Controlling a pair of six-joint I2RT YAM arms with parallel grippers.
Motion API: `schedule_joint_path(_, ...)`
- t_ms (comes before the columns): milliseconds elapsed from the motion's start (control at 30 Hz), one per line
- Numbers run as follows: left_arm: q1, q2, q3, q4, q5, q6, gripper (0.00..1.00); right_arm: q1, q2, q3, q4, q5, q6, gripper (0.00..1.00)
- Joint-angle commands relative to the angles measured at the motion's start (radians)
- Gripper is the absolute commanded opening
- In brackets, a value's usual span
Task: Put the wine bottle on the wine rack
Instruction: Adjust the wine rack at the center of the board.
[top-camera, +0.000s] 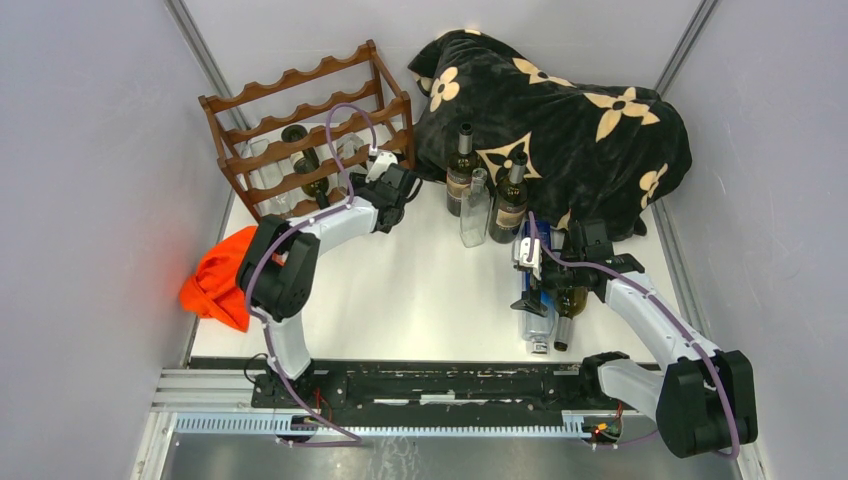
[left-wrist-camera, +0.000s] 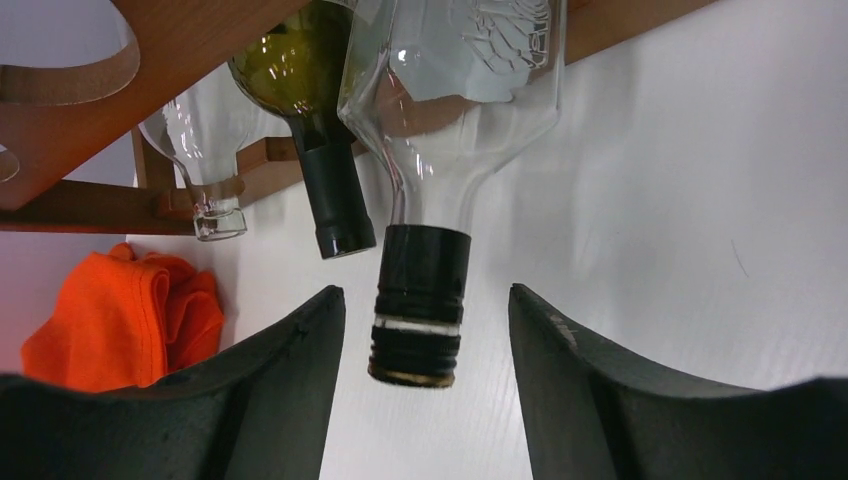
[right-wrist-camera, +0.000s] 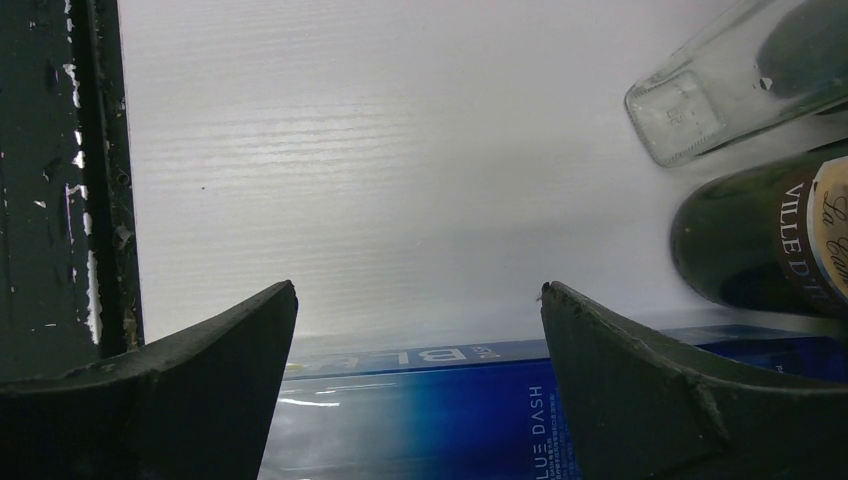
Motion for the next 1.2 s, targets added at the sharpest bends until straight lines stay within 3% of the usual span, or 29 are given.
schedule_joint_path(0,0.022,0.039,0.067,0.040,-0.013,0.066,0.65,0.008,0.008,0.029,0.019,0.002,-0.015,0.98)
schedule_joint_path(100,0.025,0.055,0.080,0.041,-0.008,0.071,0.62,0.011,0.012,0.029,0.020,0.008,-0.016,0.98)
schedule_joint_path(200,0.025,0.069,0.090,0.038,-0.009,0.073,0.50,0.015,0.016,0.029,0.020,0.012,-0.016,0.98)
schedule_joint_path(567,0.025,0.090,0.105,0.003,-0.015,0.051,0.48,0.028,0.025,0.031,0.018,0.021,-0.019,0.98)
schedule_joint_path(733,0.025,0.122,0.112,0.012,-0.037,0.065,0.11,0.029,0.022,0.032,0.017,0.025,-0.020,0.98)
schedule_joint_path(800,0.025,0.140,0.118,0.013,-0.047,0.066,0.04,0.028,0.022,0.033,0.015,0.025,-0.022,0.98)
schedule_joint_path(1167,0.034,0.222,0.135,0.066,-0.089,0.109,0.02,0.028,0.020,0.032,0.014,0.029,-0.024,0.98)
